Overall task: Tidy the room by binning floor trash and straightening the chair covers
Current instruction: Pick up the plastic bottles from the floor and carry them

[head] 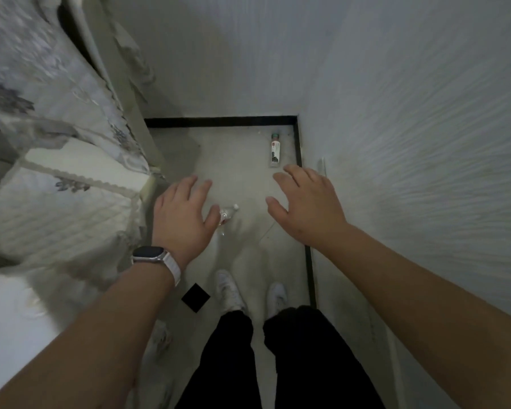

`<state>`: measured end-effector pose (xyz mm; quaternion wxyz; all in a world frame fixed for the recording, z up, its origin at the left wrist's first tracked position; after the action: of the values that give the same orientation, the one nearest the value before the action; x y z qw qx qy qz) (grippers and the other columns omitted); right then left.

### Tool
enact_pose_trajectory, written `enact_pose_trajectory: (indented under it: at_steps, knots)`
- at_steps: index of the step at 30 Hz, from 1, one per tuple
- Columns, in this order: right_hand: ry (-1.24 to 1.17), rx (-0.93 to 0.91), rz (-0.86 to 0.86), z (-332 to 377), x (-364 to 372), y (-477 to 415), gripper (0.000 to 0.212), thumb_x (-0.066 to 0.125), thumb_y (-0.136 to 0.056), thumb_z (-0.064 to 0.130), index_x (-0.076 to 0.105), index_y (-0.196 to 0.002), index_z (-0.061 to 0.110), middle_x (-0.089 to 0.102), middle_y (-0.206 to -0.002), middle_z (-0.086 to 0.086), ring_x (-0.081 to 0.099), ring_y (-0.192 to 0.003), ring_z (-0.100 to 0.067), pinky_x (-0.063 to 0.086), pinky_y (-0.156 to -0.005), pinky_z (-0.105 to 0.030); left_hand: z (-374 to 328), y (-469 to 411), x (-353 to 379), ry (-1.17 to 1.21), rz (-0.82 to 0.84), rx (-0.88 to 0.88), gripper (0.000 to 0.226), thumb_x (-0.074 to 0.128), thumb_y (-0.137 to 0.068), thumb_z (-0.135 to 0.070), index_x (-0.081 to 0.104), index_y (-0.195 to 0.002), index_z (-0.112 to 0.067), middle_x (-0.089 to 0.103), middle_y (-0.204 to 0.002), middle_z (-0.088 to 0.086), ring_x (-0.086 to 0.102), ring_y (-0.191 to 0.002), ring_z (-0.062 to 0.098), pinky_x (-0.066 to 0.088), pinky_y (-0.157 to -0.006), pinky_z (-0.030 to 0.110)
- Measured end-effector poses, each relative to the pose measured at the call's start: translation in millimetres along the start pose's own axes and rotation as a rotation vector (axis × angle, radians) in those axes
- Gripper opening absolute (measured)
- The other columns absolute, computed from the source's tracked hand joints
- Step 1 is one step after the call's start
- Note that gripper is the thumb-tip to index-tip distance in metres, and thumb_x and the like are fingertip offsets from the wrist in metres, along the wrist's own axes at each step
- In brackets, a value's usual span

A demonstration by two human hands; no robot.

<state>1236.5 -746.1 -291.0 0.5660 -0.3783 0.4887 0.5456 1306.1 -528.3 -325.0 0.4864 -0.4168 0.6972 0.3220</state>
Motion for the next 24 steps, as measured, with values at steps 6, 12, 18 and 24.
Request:
enact_pose_trajectory:
  at_steps: [6, 12, 18, 24]
  knots:
    - [-0.016, 0.02, -0.02, -38, 77, -45, 0.057, 0.04, -0.089, 0.051, 0.058, -0.129, 0.014, 0.054, -0.136, -0.011, 0.05, -0.121, -0.031, 0.04, -0.096, -0.046, 31, -33, 93, 0.018, 0.062, -0.032, 0.057, 0.044, -0.085, -0.051, 0.061, -0.128, -0.017, 0.058, -0.133, 0.011, 0.053, -0.119, 0.036, 0.044, -0.095, 0.048]
    - [-0.038, 0.052, 0.012, -103, 192, -108, 0.06, 0.039, -0.089, 0.052, 0.054, -0.133, 0.014, 0.051, -0.14, -0.012, 0.047, -0.125, -0.032, 0.04, -0.096, -0.047, 69, -72, 223, 0.029, 0.122, -0.089, 0.061, 0.043, -0.085, -0.051, 0.057, -0.134, -0.017, 0.058, -0.134, 0.013, 0.053, -0.121, 0.037, 0.045, -0.093, 0.05]
    - [-0.063, 0.046, 0.015, -162, 305, -166, 0.061, 0.038, -0.09, 0.052, 0.051, -0.134, 0.013, 0.05, -0.138, -0.012, 0.048, -0.121, -0.034, 0.04, -0.094, -0.048, 111, -97, 368, -0.024, 0.276, -0.096, 0.064, 0.051, -0.083, -0.047, 0.053, -0.137, -0.014, 0.057, -0.134, 0.013, 0.053, -0.121, 0.036, 0.044, -0.097, 0.049]
    - [-0.053, 0.014, 0.056, -211, 412, -236, 0.056, 0.042, -0.094, 0.05, 0.048, -0.139, 0.016, 0.045, -0.144, -0.009, 0.044, -0.127, -0.031, 0.039, -0.101, -0.048, 160, -114, 502, -0.009, 0.456, -0.207, 0.1, 0.036, -0.066, -0.079, 0.047, -0.142, -0.015, 0.05, -0.142, 0.016, 0.051, -0.125, 0.039, 0.047, -0.096, 0.049]
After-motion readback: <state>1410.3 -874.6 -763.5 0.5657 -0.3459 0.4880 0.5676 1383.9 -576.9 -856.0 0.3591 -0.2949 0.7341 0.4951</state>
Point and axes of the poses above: each hand's wrist, its own y-axis away from the middle knuckle, its own x-axis out of the palm, z = x × y, the point moved 3 cm from there along -y, towards the middle knuckle
